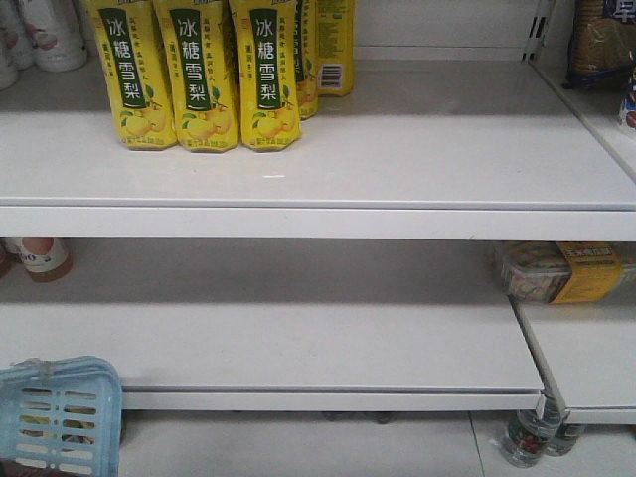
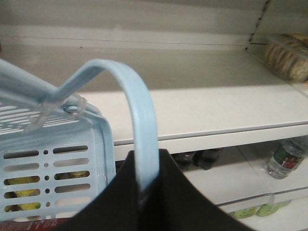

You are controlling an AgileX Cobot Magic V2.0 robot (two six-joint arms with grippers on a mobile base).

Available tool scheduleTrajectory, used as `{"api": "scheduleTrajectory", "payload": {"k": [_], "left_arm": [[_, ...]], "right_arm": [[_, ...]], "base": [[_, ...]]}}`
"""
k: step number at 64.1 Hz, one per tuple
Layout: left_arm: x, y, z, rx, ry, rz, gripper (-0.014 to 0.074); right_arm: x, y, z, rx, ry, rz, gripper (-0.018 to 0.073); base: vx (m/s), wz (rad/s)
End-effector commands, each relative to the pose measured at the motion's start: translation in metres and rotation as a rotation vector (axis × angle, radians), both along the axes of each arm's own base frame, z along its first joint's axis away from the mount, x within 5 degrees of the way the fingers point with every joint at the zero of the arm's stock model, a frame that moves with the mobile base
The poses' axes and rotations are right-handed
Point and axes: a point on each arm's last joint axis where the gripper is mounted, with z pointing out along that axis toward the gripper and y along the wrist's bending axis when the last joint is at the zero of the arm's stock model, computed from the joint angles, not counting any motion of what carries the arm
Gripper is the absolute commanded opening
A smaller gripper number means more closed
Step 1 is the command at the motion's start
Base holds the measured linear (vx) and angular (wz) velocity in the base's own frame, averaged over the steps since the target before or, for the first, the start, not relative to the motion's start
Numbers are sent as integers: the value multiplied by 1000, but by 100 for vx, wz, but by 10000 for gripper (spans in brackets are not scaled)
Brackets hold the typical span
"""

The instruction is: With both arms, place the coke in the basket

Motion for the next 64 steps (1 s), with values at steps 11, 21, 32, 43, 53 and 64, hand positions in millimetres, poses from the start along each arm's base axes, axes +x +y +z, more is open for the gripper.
{"api": "scheduleTrajectory", "payload": {"k": [11,21,32,43,53,64], "left_arm": [[10,10,7,104,-339,104,-6],[12,12,1,147,-411,119,-6],[12,12,1,191,-423,114,-6],[12,12,2,194,-431,116,-6],[13,14,3,198,-445,151,-6],[13,16,3,206,-441,186,-6]], "right_arm": [[0,2,12,-29,-67,22,-9],[0,2,12,-29,-67,22,-9],[0,2,12,-29,-67,22,-9],[0,2,12,-29,-67,22,-9],[0,2,12,-29,-67,22,-9],[0,2,12,-30,-66,20,-9]], "base": [[0,0],[0,0],[0,0],[0,0],[0,0],[0,0]]}}
